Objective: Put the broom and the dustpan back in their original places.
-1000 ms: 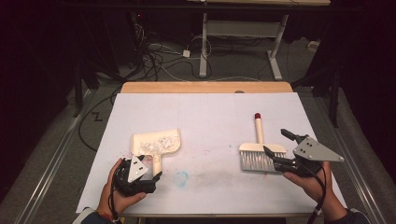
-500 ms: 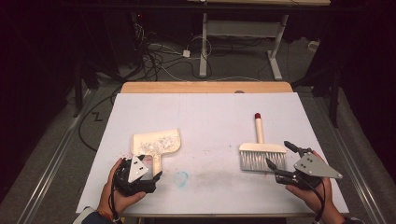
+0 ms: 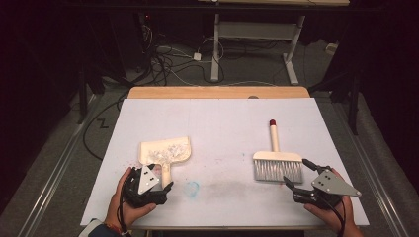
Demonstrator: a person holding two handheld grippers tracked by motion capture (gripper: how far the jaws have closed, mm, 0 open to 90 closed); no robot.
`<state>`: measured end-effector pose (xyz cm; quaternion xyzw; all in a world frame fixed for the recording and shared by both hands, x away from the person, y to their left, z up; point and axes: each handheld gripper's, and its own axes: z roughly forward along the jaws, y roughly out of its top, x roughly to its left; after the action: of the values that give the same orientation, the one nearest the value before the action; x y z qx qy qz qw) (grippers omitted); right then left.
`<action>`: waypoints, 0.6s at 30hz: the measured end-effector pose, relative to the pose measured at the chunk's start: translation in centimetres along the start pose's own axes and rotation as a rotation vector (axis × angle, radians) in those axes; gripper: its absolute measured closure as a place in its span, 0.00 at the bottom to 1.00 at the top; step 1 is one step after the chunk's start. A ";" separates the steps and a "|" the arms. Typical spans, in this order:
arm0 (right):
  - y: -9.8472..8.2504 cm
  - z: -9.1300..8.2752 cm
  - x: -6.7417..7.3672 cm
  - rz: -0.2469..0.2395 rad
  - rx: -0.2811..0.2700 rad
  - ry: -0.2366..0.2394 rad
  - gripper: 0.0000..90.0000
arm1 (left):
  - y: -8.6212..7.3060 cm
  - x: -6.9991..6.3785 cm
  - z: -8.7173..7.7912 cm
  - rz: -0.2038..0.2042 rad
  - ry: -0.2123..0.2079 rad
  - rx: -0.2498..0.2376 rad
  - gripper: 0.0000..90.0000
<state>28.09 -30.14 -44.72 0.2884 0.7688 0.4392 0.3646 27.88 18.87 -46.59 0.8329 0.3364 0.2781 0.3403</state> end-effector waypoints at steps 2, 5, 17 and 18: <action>0.1 -0.1 -0.1 0.000 -0.006 -0.002 0.23 | 0.0 0.0 0.0 0.008 0.002 0.000 0.19; 0.1 0.0 -0.1 0.004 -0.007 -0.003 0.23 | -0.1 -0.1 0.0 0.018 0.003 -0.001 0.19; 0.3 -0.2 0.1 0.002 -0.005 -0.005 0.23 | 0.0 -0.3 -0.1 0.032 0.003 -0.004 0.19; 0.3 -0.2 0.1 0.000 -0.005 -0.006 0.23 | 0.0 -0.3 -0.1 0.034 0.003 -0.002 0.19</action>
<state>27.91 -30.06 -44.42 0.2890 0.7665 0.4404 0.3675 27.62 18.66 -46.61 0.8378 0.3223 0.2855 0.3357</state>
